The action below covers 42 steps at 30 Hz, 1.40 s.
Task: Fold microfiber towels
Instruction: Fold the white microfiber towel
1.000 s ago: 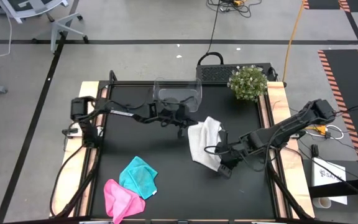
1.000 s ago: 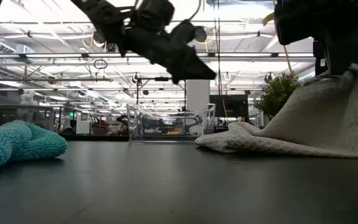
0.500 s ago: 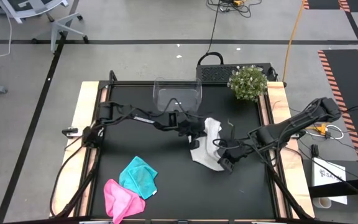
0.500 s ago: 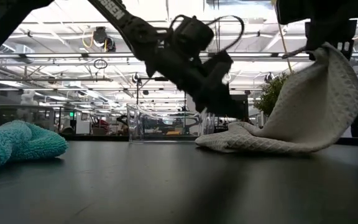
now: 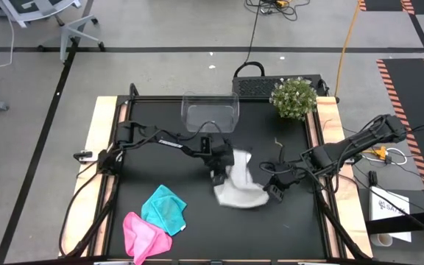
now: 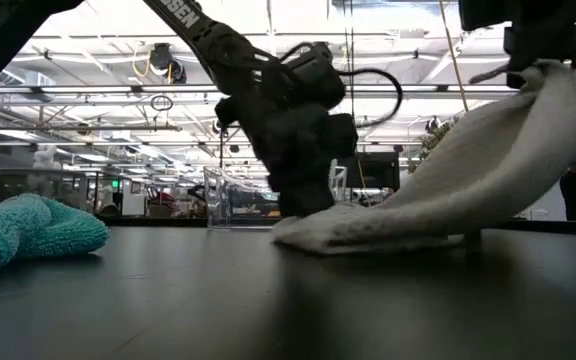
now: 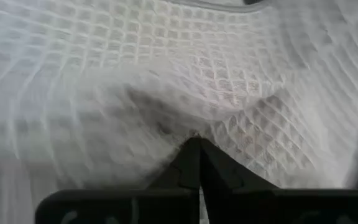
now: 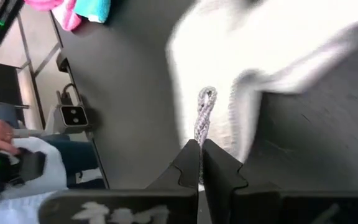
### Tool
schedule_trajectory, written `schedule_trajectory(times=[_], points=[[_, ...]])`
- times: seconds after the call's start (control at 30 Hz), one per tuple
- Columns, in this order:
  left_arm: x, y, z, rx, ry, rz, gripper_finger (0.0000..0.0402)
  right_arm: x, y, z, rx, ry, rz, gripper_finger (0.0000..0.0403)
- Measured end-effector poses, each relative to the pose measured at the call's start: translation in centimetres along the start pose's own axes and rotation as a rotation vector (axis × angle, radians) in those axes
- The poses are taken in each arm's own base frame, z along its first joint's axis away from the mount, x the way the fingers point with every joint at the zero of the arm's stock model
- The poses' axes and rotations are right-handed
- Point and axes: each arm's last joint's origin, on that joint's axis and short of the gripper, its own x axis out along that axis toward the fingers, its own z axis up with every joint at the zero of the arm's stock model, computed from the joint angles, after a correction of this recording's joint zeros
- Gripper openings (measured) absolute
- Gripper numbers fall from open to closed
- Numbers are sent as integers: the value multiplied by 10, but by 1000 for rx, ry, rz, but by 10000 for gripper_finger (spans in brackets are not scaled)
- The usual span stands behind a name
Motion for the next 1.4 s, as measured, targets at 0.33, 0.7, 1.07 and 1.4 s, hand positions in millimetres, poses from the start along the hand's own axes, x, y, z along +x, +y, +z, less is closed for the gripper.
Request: schedule_trajectory(times=[0.33,0.7,1.07,1.4], points=[[-43,-15,26,106,-185,-90,3,-12,-6,-4,-5,11,-18,0],[-51,-9,32,170,-246,162,65,-12,-7,-4,-22,11,-20,0],[-19,7,22,204,-198,285,128,-12,-6,-4,-16,6,-17,0],[-28,10,29,238,-249,400,129,-12,-7,-4,12,4,-24,0]])
